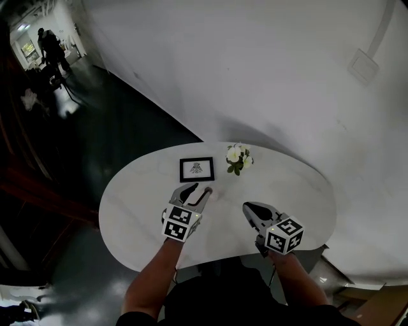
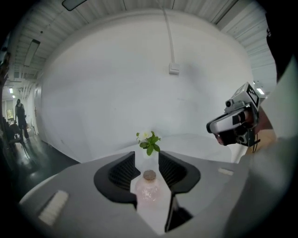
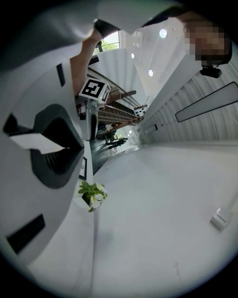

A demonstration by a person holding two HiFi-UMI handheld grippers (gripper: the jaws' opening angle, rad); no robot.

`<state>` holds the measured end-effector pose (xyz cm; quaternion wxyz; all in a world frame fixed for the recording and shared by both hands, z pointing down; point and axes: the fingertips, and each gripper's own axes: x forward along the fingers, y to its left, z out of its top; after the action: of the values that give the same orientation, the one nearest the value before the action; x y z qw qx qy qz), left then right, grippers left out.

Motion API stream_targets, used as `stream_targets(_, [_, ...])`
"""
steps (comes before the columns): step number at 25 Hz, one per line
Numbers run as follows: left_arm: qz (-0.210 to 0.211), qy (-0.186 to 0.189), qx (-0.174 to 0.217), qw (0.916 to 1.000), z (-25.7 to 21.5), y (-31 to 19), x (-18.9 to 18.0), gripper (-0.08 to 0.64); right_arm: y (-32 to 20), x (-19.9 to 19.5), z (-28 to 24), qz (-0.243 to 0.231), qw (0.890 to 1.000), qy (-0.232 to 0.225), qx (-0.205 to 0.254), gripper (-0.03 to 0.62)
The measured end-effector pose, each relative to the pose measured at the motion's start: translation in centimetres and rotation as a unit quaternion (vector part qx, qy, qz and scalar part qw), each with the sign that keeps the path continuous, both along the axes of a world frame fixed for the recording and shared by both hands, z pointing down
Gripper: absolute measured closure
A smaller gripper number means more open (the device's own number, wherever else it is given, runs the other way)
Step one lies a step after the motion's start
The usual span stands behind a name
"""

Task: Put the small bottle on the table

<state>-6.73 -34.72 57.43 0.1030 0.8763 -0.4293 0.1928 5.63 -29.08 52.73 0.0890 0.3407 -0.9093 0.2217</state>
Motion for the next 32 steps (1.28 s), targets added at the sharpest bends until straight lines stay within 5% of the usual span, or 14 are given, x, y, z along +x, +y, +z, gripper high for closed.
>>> stream_targets(8, [0.017, 0.030, 0.026, 0.9991, -5.8, 2.7, -3.1, 0.408, 2.5, -0.6, -4.3, 0.008, 0.999, 0.019, 0.041, 0.581])
stream_targets(11, [0.024, 0.050, 0.050, 0.9972, -8.6, 4.4, -3.9, 0.538, 2.8, -0.4, -6.0, 0.015, 0.998, 0.028, 0.063, 0.581])
stream_targets(18, [-0.035, 0.071, 0.106, 0.9913, -13.0, 6.2, -4.8, 0.549, 2.4, -0.4, -9.0, -0.009, 0.995, -0.006, 0.099, 0.580])
stream_targets(24, [-0.083, 0.105, 0.084, 0.9874, -13.5, 7.3, -2.1, 0.549, 2.9, 2.5, -11.1, -0.049, 0.991, -0.037, 0.120, 0.581])
stream_targets(32, [-0.104, 0.096, 0.066, 0.9878, -12.3, 8.8, 4.6, 0.551, 3.7, 9.5, -10.0, -0.076, 0.990, -0.061, 0.105, 0.581])
